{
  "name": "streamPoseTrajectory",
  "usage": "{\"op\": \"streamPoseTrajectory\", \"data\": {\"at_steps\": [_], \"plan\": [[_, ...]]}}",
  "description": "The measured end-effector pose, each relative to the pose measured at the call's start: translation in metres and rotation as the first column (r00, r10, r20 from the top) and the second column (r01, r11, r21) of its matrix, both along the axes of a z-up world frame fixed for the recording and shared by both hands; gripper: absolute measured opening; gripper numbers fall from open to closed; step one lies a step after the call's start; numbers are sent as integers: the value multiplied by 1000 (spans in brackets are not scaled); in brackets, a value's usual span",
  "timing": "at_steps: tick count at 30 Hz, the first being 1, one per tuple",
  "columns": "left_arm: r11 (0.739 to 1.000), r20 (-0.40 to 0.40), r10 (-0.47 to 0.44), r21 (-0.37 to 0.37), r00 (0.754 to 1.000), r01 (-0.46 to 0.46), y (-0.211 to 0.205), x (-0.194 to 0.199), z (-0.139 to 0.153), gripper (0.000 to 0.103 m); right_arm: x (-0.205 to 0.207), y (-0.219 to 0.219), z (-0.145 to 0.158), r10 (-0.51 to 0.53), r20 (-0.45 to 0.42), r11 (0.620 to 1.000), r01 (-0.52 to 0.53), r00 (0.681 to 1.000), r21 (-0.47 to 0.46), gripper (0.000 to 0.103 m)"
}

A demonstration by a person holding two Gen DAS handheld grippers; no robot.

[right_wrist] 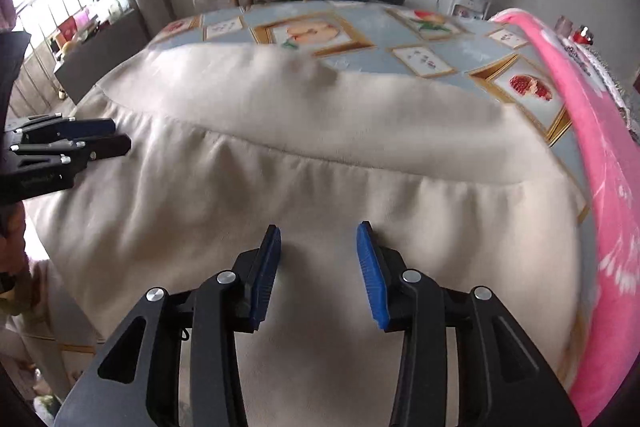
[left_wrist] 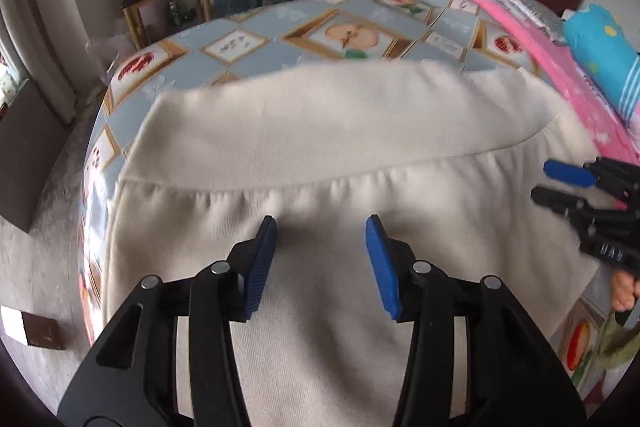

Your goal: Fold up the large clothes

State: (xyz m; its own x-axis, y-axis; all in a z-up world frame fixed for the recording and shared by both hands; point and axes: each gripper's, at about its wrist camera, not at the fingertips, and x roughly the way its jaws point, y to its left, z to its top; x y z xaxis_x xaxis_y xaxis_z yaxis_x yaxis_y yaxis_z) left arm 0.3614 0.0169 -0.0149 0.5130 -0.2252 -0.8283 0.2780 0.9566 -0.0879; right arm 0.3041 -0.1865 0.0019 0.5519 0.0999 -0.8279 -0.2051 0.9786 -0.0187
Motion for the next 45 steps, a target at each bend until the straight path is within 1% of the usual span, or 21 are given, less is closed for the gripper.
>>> {"op": "streamPoseTrajectory", "data": {"at_steps": [2, 3, 5, 6, 7, 8, 9, 10, 14, 16, 17, 19, 21, 22, 24, 26, 29, 31, 34, 40, 45], "plan": [[999, 44, 22, -30, 999, -20, 6, 8, 13, 52, 10, -17, 12, -58, 29, 998, 57, 998, 25, 45], [998, 52, 47, -31, 998, -46, 9, 15, 17, 59, 21, -31, 15, -120, 34, 992, 119, 992, 42, 45], [994, 41, 98, -56, 994, -95, 19, 32, 19, 67, 39, -51, 9, -196, 35, 980, 195, 980, 39, 49], [992, 32, 117, -55, 993, -116, 23, 40, 16, 74, 49, -64, -3, -253, 9, 967, 253, 967, 8, 53], [988, -8, 153, -28, 988, -153, 30, 53, 4, 75, 56, -75, -19, -280, -50, 960, 281, 959, 9, 56], [983, -58, 180, -10, 982, -181, 35, 61, -7, 75, 58, -80, -26, -277, -61, 959, 280, 959, 38, 56], [981, -96, 192, -17, 977, -194, 39, 65, -14, 74, 52, -81, -21, -268, -47, 962, 270, 962, 39, 56], [979, -90, 195, -44, 977, -199, 44, 63, -13, 74, 49, -78, -18, -263, -59, 964, 265, 963, 30, 56], [983, -42, 171, -64, 984, -173, 49, 32, 14, 74, -2, -78, 16, -260, -32, 960, 262, 965, 100, 58], [988, -10, 140, -67, 990, -140, 48, 6, 26, 74, -36, -74, 26, -250, -4, 962, 249, 968, 110, 63], [992, 5, 112, -66, 994, -112, 46, -12, 32, 74, -50, -69, 28, -236, 3, 966, 234, 972, 113, 68], [998, 15, 48, -47, 999, -47, 37, -44, 34, 77, -77, -62, 25, -218, 14, 973, 216, 976, 87, 69], [1000, 16, 15, 18, 1000, -15, 28, -70, 25, 79, -92, -53, 9, -212, 20, 977, 211, 977, 28, 72], [999, 7, 12, 41, 1000, -13, 27, -76, 17, 79, -95, -51, -3, -214, -2, 977, 214, 977, 7, 77], [996, -51, 51, 78, 997, -46, 25, -80, -6, 79, -89, -55, -24, -241, -55, 970, 241, 969, -8, 78], [995, -37, 95, 48, 995, -93, 32, -85, -6, 79, -90, -58, -17, -283, -63, 958, 285, 957, 20, 78], [993, 18, 116, 12, 993, -116, 35, -100, 18, 79, -105, -54, 17, -296, -11, 952, 296, 955, 79, 78], [995, 64, 102, 0, 993, -102, 34, -119, 38, 80, -123, -42, 39, -288, 46, 956, 284, 957, 74, 79], [995, 103, 94, -33, 990, -91, 31, -146, 63, 86, -149, -21, 59, -261, 96, 964, 254, 960, 84, 87], [990, 172, 137, -49, 976, -130, 25, -192, 98, 95, -190, 10, 83, -255, 164, 966, 243, 953, 90, 95], [982, 249, 186, -33, 951, -183, 22, -214, 117, 95, -207, 24, 99, -250, 198, 968, 242, 948, 61, 97]]}}
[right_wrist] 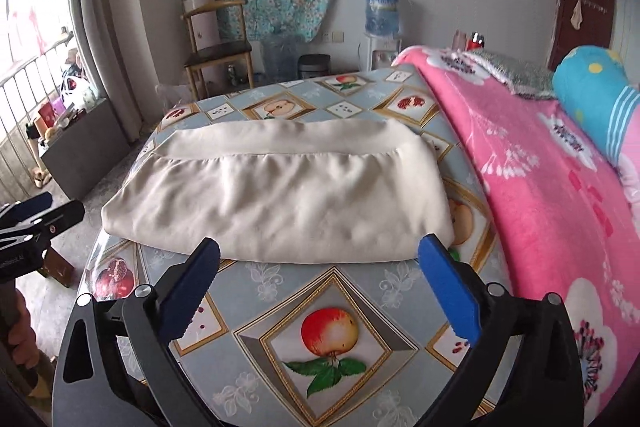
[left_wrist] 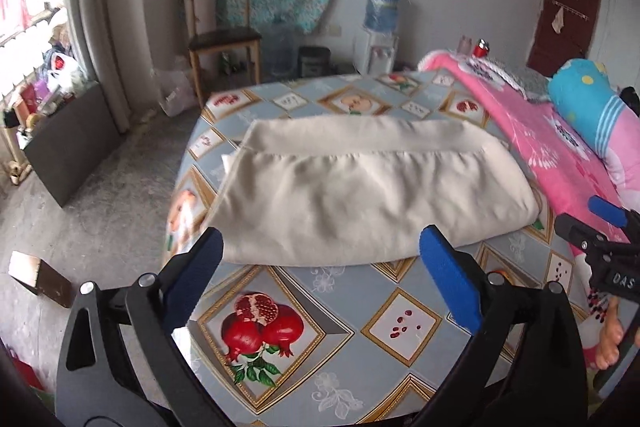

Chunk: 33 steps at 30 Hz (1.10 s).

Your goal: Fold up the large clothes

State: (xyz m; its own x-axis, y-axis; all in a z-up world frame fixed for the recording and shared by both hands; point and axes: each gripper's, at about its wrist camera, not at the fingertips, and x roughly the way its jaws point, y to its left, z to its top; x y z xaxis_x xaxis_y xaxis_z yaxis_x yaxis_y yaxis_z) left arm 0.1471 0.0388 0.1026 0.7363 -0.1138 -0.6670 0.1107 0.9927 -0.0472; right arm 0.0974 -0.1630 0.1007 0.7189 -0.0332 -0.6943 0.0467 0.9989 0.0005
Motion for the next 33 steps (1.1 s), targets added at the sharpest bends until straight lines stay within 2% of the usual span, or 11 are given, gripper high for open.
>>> {"op": "streamPoseTrajectory", "data": {"at_steps": [5, 11, 14, 18, 24, 33], "plan": [[992, 52, 75, 95, 996, -80, -9, -12, 13, 95, -12, 2, 7, -45, 7, 999, 45, 999, -22, 97], [979, 102, 97, 172, 990, -113, -22, -16, 18, 95, -18, 3, 11, -104, 22, 990, 106, 994, -96, 97], [982, 82, 78, 167, 994, -91, -27, -14, 17, 95, -17, 6, 12, -97, 31, 989, 100, 995, -106, 97], [988, 28, 115, 101, 993, -117, -23, -5, 9, 95, -12, 10, 7, -92, 10, 987, 93, 996, -128, 97], [983, -97, 161, 103, 982, -151, -23, 11, -16, 95, -2, 6, -13, -114, -79, 985, 103, 990, -136, 97], [985, -188, 160, 92, 969, -145, -31, 16, -37, 95, 11, -4, -27, -118, -149, 990, 105, 982, -92, 97]]}}
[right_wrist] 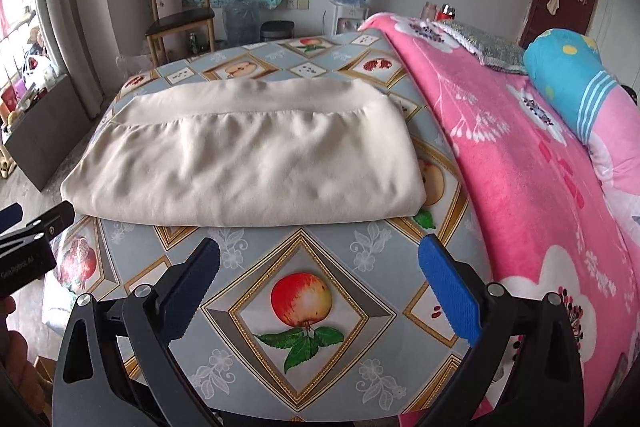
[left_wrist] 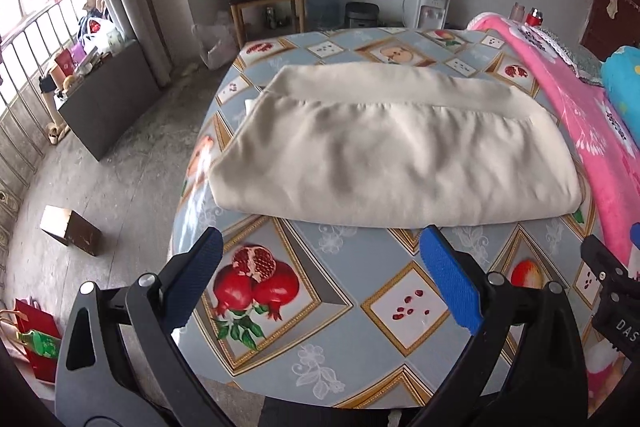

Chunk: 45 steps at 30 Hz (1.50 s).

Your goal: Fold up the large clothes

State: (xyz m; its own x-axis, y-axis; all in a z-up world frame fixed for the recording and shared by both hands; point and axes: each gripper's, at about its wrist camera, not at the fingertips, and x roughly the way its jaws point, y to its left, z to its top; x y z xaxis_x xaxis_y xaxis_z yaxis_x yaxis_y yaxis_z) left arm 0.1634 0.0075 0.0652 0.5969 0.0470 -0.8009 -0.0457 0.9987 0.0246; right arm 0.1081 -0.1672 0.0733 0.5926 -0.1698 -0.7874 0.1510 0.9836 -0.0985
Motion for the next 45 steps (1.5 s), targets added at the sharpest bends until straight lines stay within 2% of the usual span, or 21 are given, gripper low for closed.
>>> {"op": "streamPoseTrajectory", "data": {"at_steps": [8, 17, 45], "plan": [[999, -39, -41, -8, 998, 41, -11, 4, -7, 95, 5, 2, -3, 6, -16, 1000, -6, 1000, 12, 97], [996, -46, -84, -23, 995, 83, -22, 4, -6, 95, 5, -3, -5, -15, -24, 1000, 15, 1000, 20, 97], [994, -55, -108, -21, 993, 107, -30, 4, -8, 95, 3, -9, -11, -32, -56, 999, 34, 998, 29, 97]]}}
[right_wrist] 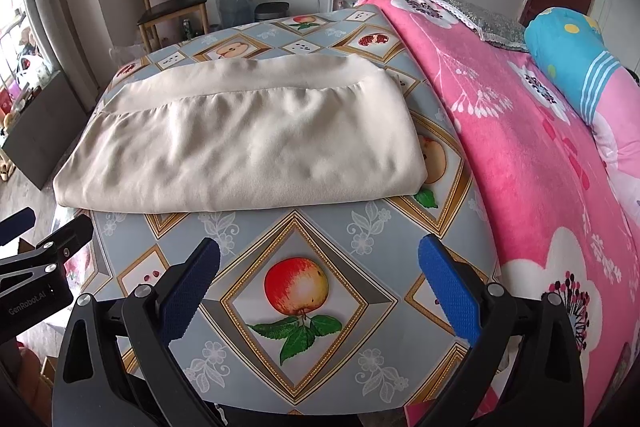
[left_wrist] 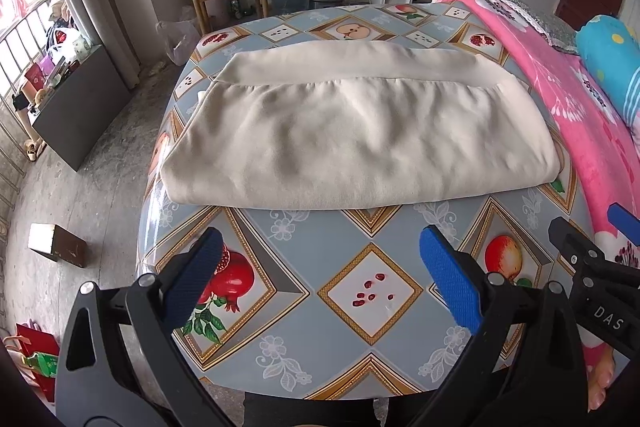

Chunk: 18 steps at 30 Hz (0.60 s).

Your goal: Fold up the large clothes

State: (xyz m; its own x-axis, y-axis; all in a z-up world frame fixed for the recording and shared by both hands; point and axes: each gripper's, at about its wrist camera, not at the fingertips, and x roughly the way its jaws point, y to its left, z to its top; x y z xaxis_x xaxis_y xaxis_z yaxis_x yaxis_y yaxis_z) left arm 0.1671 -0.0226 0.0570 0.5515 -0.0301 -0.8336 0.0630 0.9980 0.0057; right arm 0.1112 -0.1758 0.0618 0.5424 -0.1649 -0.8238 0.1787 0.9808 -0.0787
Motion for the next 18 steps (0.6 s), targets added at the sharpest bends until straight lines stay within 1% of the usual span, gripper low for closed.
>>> {"op": "streamPoseTrajectory", "data": {"at_steps": [18], "plan": [[1000, -3, -2, -1, 1000, 2, -1, 0, -1, 95, 0, 4, -2, 11, -3, 1000, -11, 1000, -8, 97]]}}
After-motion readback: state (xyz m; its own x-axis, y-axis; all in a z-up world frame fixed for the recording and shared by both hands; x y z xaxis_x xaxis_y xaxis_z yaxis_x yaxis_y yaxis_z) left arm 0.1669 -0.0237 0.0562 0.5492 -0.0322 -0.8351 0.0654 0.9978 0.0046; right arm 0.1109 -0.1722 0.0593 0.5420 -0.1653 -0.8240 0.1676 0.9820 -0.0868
